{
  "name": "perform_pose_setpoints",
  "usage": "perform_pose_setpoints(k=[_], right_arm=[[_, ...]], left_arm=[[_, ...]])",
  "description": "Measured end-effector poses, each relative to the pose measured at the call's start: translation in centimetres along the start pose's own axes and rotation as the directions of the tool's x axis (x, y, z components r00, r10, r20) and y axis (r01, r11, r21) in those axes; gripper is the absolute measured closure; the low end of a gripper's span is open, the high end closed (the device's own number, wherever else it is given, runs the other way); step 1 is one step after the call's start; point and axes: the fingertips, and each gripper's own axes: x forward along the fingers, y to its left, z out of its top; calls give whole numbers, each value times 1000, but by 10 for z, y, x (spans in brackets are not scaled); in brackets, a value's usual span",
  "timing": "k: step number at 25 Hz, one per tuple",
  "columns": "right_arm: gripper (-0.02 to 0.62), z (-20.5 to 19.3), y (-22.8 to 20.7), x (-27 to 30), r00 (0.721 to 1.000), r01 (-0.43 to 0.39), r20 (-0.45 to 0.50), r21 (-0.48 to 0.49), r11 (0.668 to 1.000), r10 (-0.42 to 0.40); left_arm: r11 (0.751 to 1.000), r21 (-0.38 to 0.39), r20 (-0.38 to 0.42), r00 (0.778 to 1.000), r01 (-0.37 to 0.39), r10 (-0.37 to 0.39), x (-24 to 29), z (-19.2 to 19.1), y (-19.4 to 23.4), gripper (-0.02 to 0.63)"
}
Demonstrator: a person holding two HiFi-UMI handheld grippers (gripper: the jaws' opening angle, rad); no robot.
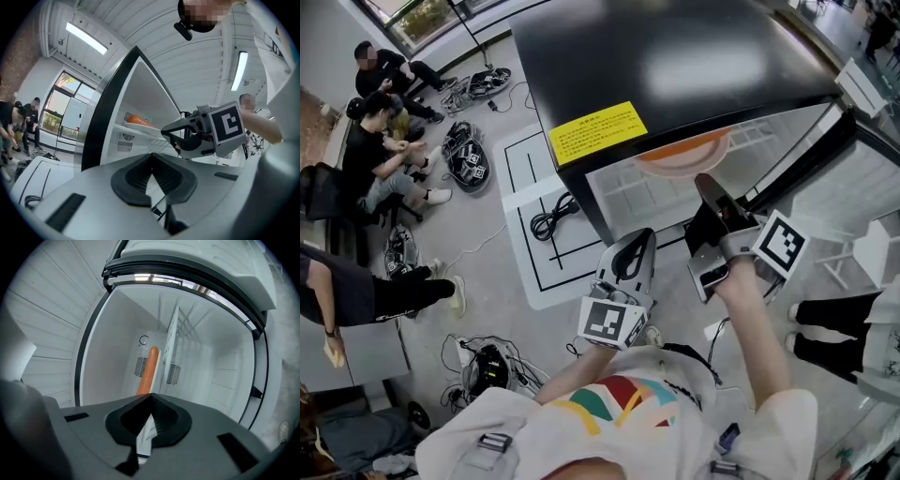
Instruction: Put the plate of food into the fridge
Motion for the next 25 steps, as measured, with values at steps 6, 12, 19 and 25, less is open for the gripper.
perform_pose_setpoints(k=[6,12,19,25], right_arm=[[597,-1,0,11,1000,-7,-4,13,1000,7],[597,0,1,21,1000,-10,-19,24,1000,11],[597,4,21,3,994,-98,39,-11,995,99],[597,-2,34,-48,969,-201,147,1,980,199]], left_arm=[[1000,6,3,1000,-9,9,-1,0,2,601],[1000,6,2,1000,-29,29,-1,-1,7,601],[998,36,32,998,-51,50,-6,10,16,601],[992,69,59,993,-106,102,-21,27,30,601]])
